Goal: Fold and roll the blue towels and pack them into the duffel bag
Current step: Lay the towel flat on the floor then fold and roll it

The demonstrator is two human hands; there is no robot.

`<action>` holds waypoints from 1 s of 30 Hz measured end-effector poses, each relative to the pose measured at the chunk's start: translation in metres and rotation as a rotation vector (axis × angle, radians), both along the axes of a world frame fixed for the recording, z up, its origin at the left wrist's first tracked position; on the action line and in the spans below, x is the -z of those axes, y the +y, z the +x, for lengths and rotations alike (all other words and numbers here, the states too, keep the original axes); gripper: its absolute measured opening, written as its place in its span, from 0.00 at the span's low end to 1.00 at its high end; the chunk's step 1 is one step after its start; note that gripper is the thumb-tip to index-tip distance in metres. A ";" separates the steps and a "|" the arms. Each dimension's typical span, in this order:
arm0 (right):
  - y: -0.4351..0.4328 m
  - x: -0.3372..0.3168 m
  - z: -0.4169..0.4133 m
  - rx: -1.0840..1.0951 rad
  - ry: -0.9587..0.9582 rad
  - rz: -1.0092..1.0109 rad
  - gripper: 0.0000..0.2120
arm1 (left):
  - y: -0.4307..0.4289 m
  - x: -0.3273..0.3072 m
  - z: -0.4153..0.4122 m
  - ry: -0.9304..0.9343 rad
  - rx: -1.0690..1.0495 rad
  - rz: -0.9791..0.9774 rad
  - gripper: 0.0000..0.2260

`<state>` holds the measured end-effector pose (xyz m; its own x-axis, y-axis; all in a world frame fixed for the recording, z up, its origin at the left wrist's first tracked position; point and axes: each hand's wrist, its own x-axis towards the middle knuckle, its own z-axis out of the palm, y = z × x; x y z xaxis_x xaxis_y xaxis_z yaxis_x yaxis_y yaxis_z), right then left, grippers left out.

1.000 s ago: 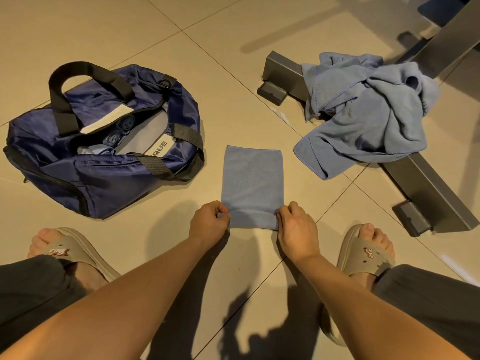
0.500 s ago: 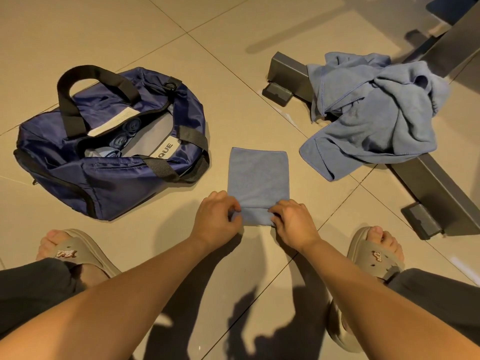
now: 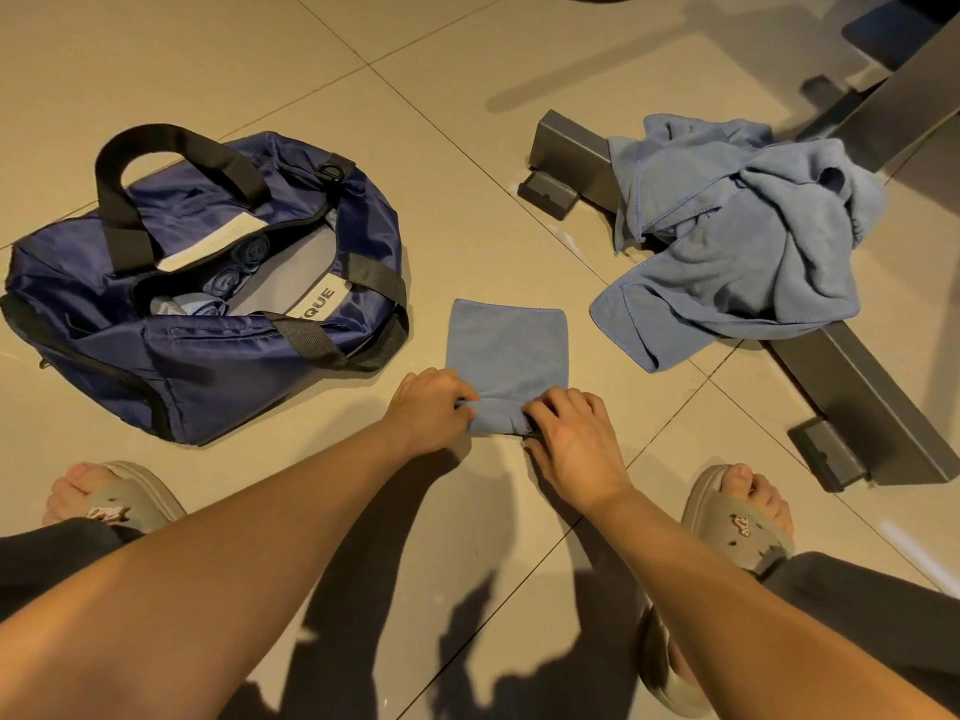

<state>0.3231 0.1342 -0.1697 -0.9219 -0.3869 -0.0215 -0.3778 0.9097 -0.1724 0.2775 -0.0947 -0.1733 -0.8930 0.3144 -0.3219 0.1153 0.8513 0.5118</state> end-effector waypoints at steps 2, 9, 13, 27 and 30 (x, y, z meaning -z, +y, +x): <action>0.000 0.005 -0.006 0.041 -0.012 -0.005 0.06 | 0.003 -0.001 0.001 0.043 -0.055 -0.002 0.05; 0.000 0.002 -0.045 0.100 -0.244 -0.023 0.10 | 0.004 -0.001 0.025 0.441 0.145 -0.073 0.09; 0.000 -0.004 -0.049 0.136 -0.231 -0.027 0.12 | 0.003 0.000 0.013 0.376 0.131 -0.074 0.06; 0.003 0.004 -0.060 0.119 -0.156 -0.006 0.13 | 0.009 -0.005 -0.012 0.375 0.053 -0.091 0.12; 0.002 -0.003 -0.078 0.109 -0.277 -0.001 0.14 | 0.005 -0.003 -0.009 0.391 0.094 -0.075 0.12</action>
